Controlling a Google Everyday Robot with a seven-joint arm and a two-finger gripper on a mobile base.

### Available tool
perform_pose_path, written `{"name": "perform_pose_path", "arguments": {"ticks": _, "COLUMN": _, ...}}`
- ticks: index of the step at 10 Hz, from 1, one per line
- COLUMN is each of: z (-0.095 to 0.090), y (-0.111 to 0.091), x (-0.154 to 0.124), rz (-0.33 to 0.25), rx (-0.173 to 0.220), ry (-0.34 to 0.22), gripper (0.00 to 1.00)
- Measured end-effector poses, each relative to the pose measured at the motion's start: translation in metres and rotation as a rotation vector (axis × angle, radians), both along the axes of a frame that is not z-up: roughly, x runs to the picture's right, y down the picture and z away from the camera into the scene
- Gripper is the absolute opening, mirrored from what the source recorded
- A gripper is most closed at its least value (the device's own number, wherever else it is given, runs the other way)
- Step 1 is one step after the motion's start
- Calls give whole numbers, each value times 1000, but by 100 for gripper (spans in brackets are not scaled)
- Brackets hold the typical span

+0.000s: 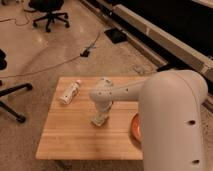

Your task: Wipe the white sponge on the table

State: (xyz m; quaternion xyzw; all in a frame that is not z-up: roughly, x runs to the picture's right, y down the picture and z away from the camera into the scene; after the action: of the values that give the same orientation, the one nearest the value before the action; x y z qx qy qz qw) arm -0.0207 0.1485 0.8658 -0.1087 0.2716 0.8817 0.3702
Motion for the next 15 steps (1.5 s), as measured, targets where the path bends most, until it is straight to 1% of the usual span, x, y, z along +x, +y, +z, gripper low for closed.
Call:
{"name": "perform_pose_path", "arguments": {"ticks": 1, "z": -4, "y": 6, "x": -15, "rz": -21, "rx": -6, "ry": -25, "gripper": 0}}
{"name": "perform_pose_path", "arguments": {"ticks": 2, "z": -5, "y": 8, "x": -24, "rz": -35, "rx": -8, "ry": -42, "gripper": 0}}
{"name": "perform_pose_path", "arguments": {"ticks": 3, "z": -6, "y": 9, "x": -27, "rz": -37, "rx": -9, "ry": -47, "gripper": 0}}
{"name": "perform_pose_path", "arguments": {"ticks": 5, "z": -6, "y": 9, "x": -23, "rz": -37, "rx": -10, "ry": -40, "gripper": 0}}
{"name": "perform_pose_path", "arguments": {"ticks": 13, "z": -6, "y": 9, "x": -24, "rz": -35, "rx": -9, "ry": -43, "gripper": 0}}
{"name": "perform_pose_path", "arguments": {"ticks": 14, "z": -5, "y": 5, "x": -22, "rz": -26, "rx": -4, "ry": -40, "gripper": 0}}
{"name": "perform_pose_path", "arguments": {"ticks": 15, "z": -3, "y": 2, "x": -15, "rz": -20, "rx": -1, "ry": -34, "gripper": 0}}
